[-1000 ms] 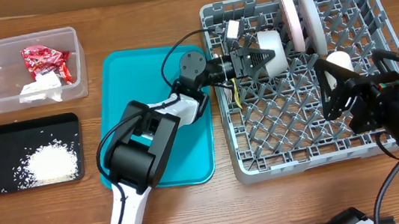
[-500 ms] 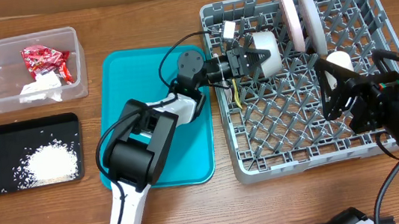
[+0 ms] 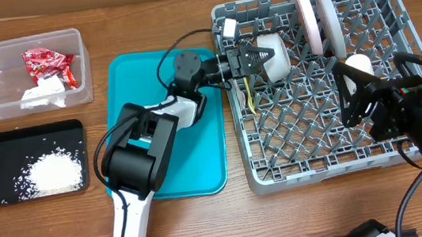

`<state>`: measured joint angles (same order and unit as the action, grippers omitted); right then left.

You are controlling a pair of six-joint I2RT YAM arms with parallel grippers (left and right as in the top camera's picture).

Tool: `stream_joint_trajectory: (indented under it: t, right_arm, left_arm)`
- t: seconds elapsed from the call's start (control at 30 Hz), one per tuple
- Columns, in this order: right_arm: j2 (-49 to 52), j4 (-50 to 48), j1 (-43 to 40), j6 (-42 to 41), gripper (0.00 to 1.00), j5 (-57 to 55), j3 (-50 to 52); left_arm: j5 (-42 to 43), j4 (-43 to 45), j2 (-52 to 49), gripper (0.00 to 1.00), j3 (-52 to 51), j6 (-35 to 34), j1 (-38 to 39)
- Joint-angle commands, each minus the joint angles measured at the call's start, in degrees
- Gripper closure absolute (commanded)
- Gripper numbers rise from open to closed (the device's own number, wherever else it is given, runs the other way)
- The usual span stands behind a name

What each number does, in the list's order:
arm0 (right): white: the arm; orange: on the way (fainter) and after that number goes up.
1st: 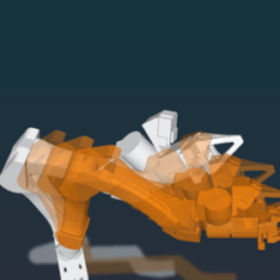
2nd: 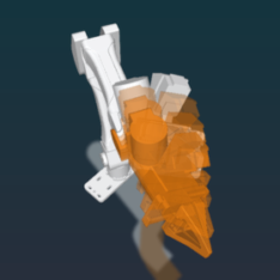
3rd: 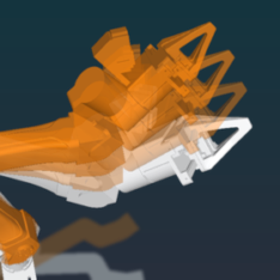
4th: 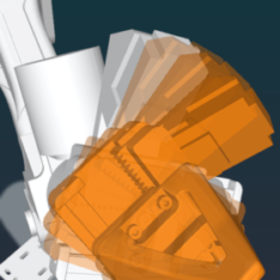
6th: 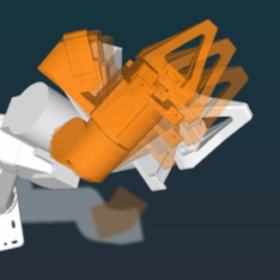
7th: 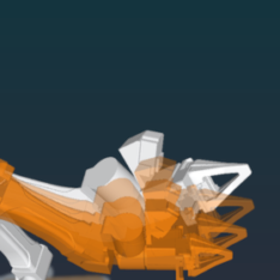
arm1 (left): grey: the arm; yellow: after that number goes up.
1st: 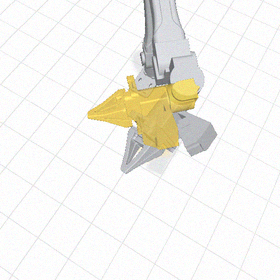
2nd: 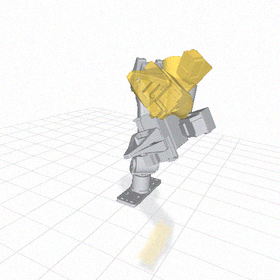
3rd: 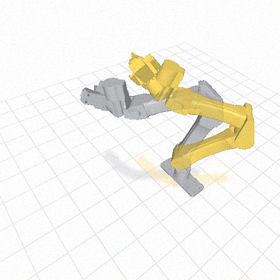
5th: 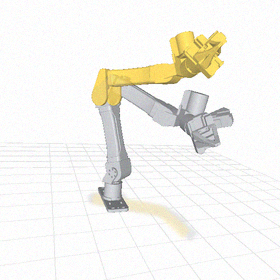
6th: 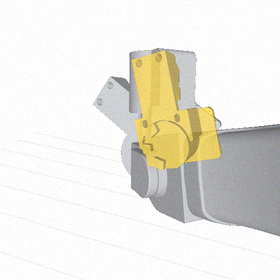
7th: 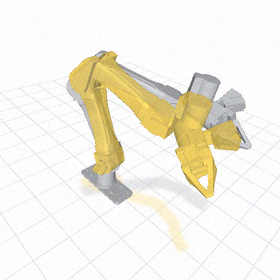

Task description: Sort waste into correct bins and load items into the dishwasher rack

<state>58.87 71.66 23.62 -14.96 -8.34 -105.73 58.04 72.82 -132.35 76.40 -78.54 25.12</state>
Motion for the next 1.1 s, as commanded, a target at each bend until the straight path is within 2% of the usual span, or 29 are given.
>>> stream_joint_trajectory:
  t: [0.0,0.07,0.17,0.2,0.23,0.27,0.43,0.7,0.87,0.93,1.03,1.07]
  right_arm:
    - [-0.2,-0.09,-0.22,-0.09,0.0,-0.46,-0.42]
    - [-0.2,-0.09,-0.22,-0.09,0.0,-0.44,-0.42]
    - [-0.2,-0.09,-0.24,-0.09,0.0,-0.46,-0.42]
    - [-0.2,-0.11,-0.24,-0.09,0.0,-0.46,-0.42]
    - [-0.2,-0.11,-0.24,-0.09,0.0,-0.46,-0.42]
    - [-0.2,-0.11,-0.24,-0.09,0.0,-0.46,-0.42]
    - [-0.2,-0.09,-0.22,-0.09,0.0,-0.46,-0.42]
    - [-0.2,-0.09,-0.24,-0.09,0.0,-0.46,-0.42]
    - [-0.2,-0.11,-0.24,-0.09,0.0,-0.46,-0.42]
    - [-0.2,-0.09,-0.24,-0.09,0.0,-0.46,-0.42]
    - [-0.2,-0.09,-0.24,-0.09,0.0,-0.44,-0.42]
    - [-0.2,-0.09,-0.24,-0.09,0.0,-0.46,-0.42]
  left_arm:
    - [4.26,4.02,-0.66,0.55,0.09,-3.17,-2.38]
    - [5.38,4.92,-0.57,0.54,0.09,-4.24,-3.48]
    - [6.58,4.98,-0.5,0.38,0.09,-5.55,-4.46]
    - [6.56,4.52,-0.5,0.2,0.09,-5.9,-4.59]
    - [6.54,2.19,-0.5,0.14,0.09,-5.84,-4.68]
    - [6.64,-0.13,-0.5,0.01,0.09,-4.98,-4.7]
    - [9.66,-11.47,-0.5,0.0,0.09,0.57,-4.48]
    - [9.29,-12.22,3.56,0.0,0.09,-1.18,-6.03]
    - [8.41,-17.86,8.02,0.0,0.09,0.26,-7.19]
    - [7.74,-21.92,9.9,0.0,0.09,2.12,-7.45]
    - [5.38,-34.53,13.94,0.0,0.09,8.72,-7.87]
    - [4.04,-41.33,15.63,0.0,0.09,12.0,-8.11]
